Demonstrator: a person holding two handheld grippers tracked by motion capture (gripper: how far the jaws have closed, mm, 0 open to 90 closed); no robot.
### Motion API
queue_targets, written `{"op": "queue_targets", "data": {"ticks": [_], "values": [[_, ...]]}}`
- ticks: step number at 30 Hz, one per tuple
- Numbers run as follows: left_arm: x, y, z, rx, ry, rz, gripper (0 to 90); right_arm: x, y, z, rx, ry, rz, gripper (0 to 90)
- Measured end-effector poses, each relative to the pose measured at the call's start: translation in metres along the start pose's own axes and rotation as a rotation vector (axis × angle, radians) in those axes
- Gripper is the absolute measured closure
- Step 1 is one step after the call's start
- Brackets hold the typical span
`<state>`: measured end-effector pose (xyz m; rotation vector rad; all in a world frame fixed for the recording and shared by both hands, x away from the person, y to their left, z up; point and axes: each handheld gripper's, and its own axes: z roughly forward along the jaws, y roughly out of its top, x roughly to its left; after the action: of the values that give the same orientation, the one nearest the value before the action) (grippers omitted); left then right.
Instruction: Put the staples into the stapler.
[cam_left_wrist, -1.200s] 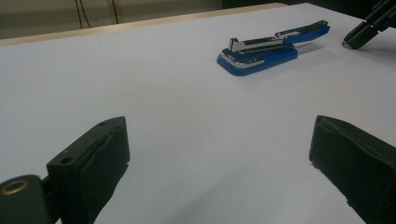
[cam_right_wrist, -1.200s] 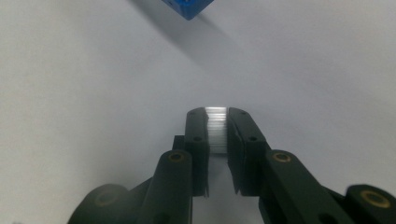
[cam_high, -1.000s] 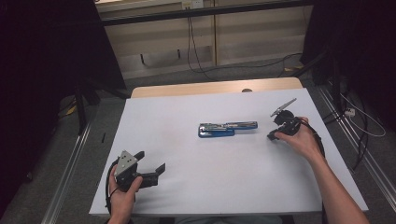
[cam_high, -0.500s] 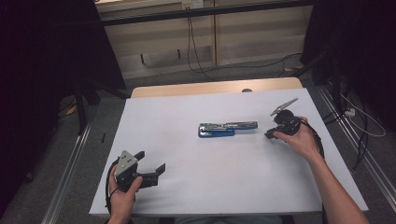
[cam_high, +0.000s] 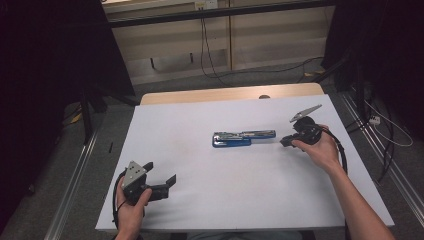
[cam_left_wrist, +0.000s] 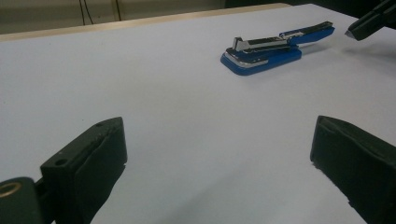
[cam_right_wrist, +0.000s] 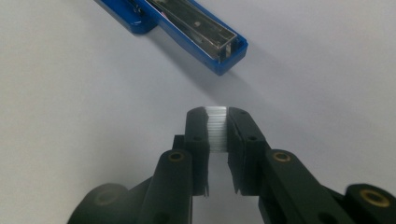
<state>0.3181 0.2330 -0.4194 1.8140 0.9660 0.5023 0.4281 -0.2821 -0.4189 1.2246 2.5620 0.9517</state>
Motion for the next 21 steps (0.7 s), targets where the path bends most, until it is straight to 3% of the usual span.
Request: {"op": "queue_targets", "data": {"ticks": [7, 21], "values": [[0.0002, -0.0002, 0.0, 0.0, 0.005, -0.004, 3.9, 0.0029, 0.0021, -0.0004, -0.016, 0.015, -0.027, 79.2], [0.0007, 0.0, 0.0003, 0.0, 0.006, -0.003, 3.9, 0.0067, 0.0073, -0.0093, -0.135, 0.042, -0.057, 79.2]]}}
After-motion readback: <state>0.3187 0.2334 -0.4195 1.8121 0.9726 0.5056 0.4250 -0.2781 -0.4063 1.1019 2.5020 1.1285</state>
